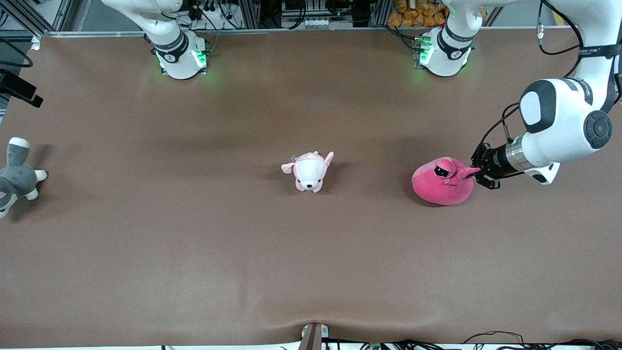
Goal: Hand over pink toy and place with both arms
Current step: 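Lower the left gripper and close it on the pink toy's neck, then lift the pink toy with the left gripper toward the table's middle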
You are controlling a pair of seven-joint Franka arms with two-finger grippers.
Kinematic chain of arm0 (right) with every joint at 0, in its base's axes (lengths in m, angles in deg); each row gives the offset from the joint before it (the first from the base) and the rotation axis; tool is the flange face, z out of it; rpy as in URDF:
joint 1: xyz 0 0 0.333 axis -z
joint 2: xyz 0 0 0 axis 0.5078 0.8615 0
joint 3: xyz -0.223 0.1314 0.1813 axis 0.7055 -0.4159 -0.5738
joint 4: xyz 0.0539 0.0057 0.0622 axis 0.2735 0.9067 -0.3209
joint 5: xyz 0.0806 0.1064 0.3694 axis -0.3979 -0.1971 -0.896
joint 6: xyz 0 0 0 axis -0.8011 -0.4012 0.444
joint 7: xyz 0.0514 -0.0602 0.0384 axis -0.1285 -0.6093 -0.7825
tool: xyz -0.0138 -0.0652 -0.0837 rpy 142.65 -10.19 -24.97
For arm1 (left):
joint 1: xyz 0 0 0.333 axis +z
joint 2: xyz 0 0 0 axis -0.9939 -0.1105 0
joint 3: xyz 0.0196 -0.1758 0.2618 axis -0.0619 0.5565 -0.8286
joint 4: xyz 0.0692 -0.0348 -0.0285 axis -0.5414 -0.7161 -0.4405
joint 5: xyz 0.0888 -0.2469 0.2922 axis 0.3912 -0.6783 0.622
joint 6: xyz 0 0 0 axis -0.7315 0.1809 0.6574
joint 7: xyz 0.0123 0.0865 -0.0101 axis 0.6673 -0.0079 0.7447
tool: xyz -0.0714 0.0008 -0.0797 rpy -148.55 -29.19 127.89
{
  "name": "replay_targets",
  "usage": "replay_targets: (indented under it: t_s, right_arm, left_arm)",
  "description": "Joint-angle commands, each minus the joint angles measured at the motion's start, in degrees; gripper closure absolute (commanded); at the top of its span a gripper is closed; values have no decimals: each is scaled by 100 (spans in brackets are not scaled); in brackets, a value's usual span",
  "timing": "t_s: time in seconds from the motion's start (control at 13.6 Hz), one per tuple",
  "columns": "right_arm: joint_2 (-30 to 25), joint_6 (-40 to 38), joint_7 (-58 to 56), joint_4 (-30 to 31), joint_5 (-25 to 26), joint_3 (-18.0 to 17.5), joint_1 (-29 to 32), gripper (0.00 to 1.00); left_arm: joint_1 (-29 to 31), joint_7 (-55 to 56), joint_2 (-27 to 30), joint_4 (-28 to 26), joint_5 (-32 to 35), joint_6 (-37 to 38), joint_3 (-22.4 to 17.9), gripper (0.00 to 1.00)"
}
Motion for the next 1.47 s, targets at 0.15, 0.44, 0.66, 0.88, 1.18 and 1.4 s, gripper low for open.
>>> replay_targets:
  t_s: [0.15,0.44,0.66,0.88,1.18,1.4]
  right_arm:
    - [135,-49,-20,-178,34,-72,104,0]
    - [267,-5,-221,-222,87,-64,173,0]
    - [303,152,-363,-222,-36,-64,402,0]
    - [390,179,-354,-179,-28,-73,410,0]
    - [716,31,-109,-152,-150,-64,727,0]
    - [725,-207,1144,-152,-273,-107,421,0]
  left_arm:
    - [38,-42,37,50,-114,-21,36,100]
    - [38,-288,169,505,-114,451,45,100]
    - [3,-332,213,1252,-132,1137,141,100]
    - [2,-262,134,2113,-482,1770,291,100]
    - [-129,-123,108,2782,-1527,2202,334,100]
    - [-558,684,-155,3221,-1670,2194,379,100]
